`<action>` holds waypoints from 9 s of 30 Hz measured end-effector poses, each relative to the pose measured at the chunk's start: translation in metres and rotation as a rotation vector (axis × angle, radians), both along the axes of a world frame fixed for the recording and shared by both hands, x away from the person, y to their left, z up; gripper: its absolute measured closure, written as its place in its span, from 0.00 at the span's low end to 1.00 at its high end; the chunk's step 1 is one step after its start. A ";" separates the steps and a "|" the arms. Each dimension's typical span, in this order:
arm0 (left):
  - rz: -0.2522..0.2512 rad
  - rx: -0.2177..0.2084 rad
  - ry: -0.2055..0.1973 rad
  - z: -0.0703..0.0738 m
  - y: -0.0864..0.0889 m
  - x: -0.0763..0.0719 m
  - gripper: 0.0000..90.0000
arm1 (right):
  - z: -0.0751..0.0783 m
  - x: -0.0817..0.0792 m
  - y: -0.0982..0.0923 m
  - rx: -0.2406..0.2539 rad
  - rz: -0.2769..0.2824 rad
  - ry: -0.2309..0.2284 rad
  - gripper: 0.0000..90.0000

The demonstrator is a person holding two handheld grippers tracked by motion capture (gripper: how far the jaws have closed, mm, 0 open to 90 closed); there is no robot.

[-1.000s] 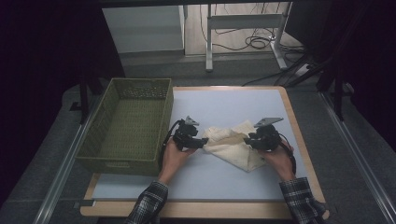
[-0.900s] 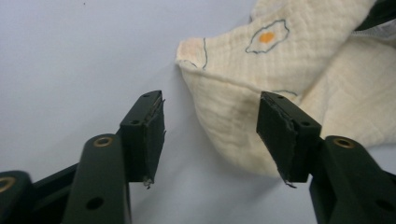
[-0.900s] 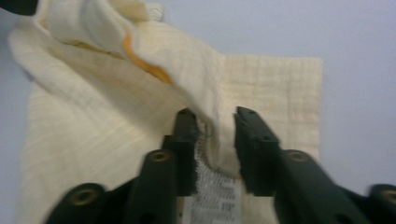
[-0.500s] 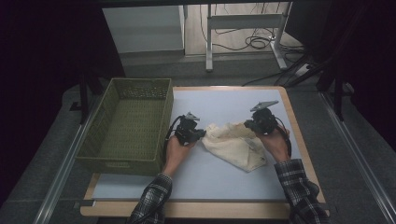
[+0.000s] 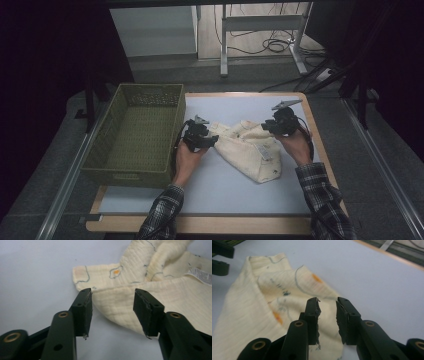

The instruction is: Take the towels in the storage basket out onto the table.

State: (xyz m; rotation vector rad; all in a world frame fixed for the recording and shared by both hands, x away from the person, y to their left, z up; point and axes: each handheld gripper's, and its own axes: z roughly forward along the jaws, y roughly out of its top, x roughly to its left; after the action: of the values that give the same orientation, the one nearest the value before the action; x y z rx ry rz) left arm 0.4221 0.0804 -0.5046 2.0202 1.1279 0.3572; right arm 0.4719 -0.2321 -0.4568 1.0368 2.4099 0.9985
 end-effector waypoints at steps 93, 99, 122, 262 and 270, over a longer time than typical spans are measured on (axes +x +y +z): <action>-0.123 0.097 -0.003 -0.041 -0.007 -0.112 0.11 | 0.007 -0.111 -0.037 0.012 0.029 -0.038 0.88; -0.124 0.098 -0.002 -0.041 -0.006 -0.112 0.11 | 0.018 -0.104 -0.023 -0.031 0.035 -0.049 0.75; -0.245 0.052 -0.003 -0.029 0.004 -0.150 0.57 | -0.052 -0.150 -0.081 -0.030 -0.035 0.067 0.70; 0.084 0.140 -0.112 -0.009 -0.020 0.018 0.95 | -0.029 -0.017 -0.090 0.124 -0.140 -0.010 0.97; 0.058 0.165 -0.154 -0.010 -0.016 -0.010 0.95 | -0.028 -0.044 -0.093 0.157 -0.080 -0.011 0.97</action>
State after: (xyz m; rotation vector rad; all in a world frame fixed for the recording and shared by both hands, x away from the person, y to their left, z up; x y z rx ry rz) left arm 0.4124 0.0642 -0.5149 2.0650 1.0923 0.6433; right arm 0.4275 -0.3255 -0.4852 1.1670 2.2913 1.1774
